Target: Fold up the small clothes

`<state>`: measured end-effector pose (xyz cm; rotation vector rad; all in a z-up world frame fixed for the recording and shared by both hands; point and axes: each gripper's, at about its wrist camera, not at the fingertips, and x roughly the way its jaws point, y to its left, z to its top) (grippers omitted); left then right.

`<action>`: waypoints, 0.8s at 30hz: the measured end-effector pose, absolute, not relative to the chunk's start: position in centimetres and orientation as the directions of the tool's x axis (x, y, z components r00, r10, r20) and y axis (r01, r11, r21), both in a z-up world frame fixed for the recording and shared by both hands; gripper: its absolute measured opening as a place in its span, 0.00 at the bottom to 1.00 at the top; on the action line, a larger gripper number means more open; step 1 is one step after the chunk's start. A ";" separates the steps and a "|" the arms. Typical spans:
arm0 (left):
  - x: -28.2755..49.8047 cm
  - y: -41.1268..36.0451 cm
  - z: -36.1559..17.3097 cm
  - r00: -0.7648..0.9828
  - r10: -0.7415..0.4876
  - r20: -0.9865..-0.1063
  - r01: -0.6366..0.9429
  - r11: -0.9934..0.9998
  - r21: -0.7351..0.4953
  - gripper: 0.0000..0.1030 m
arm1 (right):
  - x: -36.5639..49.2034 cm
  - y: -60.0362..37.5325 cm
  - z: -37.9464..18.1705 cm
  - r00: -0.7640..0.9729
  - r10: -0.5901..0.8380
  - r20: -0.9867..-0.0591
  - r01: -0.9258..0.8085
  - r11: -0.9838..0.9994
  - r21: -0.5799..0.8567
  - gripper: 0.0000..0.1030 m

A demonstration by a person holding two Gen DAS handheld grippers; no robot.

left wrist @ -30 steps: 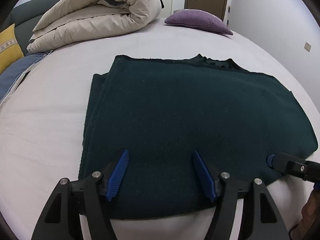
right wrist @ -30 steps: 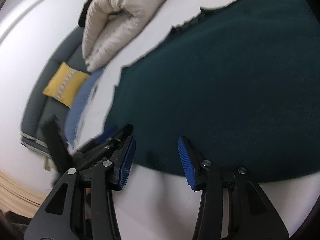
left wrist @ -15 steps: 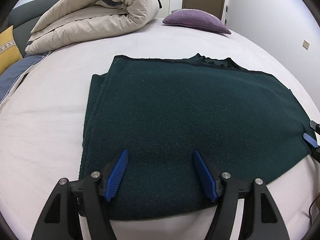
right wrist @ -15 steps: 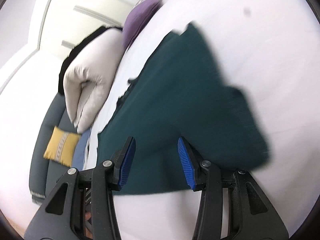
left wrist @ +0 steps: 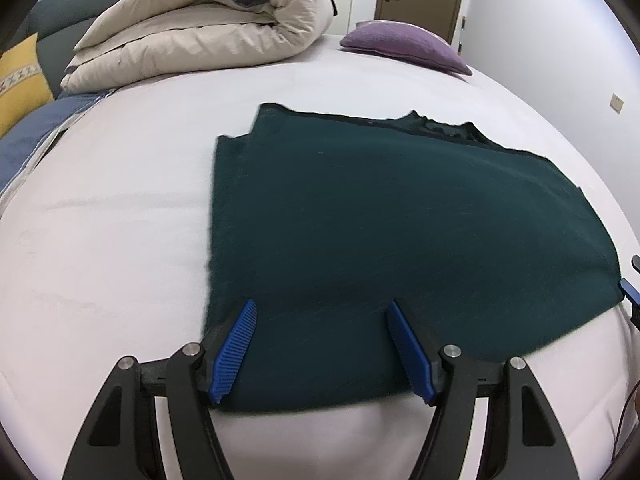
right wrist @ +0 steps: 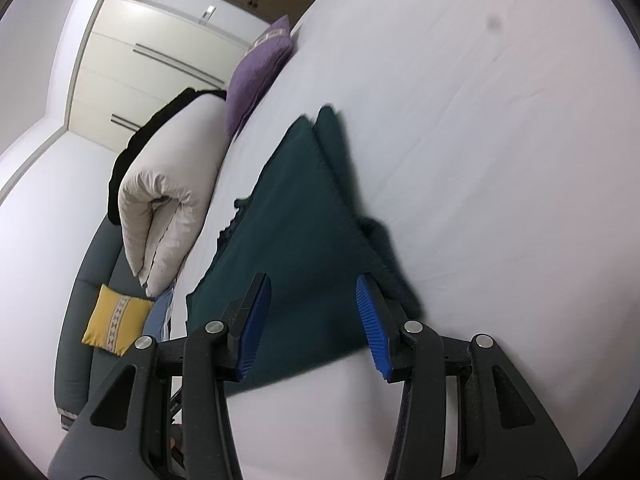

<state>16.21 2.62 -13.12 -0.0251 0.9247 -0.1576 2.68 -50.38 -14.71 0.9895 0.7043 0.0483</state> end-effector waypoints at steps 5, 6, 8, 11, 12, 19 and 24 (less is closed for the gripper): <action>15.1 5.4 -12.2 0.590 -0.188 -0.786 0.099 0.982 -0.160 0.69 | 0.3 -52.9 -13.3 0.808 0.252 -0.533 0.324 0.565 0.759 0.58; 14.8 5.8 -11.9 0.594 -0.163 -0.787 0.079 0.986 -0.144 0.69 | 0.1 -53.5 -13.3 0.806 0.246 -0.539 0.335 0.561 0.757 0.58; 14.5 6.7 -11.2 0.601 -0.165 -0.782 0.053 0.985 -0.167 0.69 | 0.1 -54.3 -13.3 0.794 0.245 -0.556 0.350 0.564 0.748 0.58; 14.3 7.5 -9.9 0.616 -0.180 -0.767 0.029 0.978 -0.206 0.69 | 0.8 -54.4 -13.3 0.780 0.269 -0.566 0.339 0.579 0.742 0.58; 14.3 7.2 -9.5 0.621 -0.190 -0.761 0.038 0.976 -0.213 0.69 | 1.3 -54.3 -13.3 0.771 0.280 -0.572 0.335 0.585 0.738 0.58; 16.0 2.5 -8.9 0.597 -0.297 -0.745 0.127 0.952 -0.277 0.69 | 6.1 -52.7 -14.3 0.690 0.351 -0.633 0.344 0.610 0.714 0.58; 17.6 -1.3 -9.4 0.561 -0.375 -0.738 0.180 0.925 -0.334 0.69 | 8.7 -52.0 -14.9 0.653 0.442 -0.615 0.348 0.546 0.762 0.58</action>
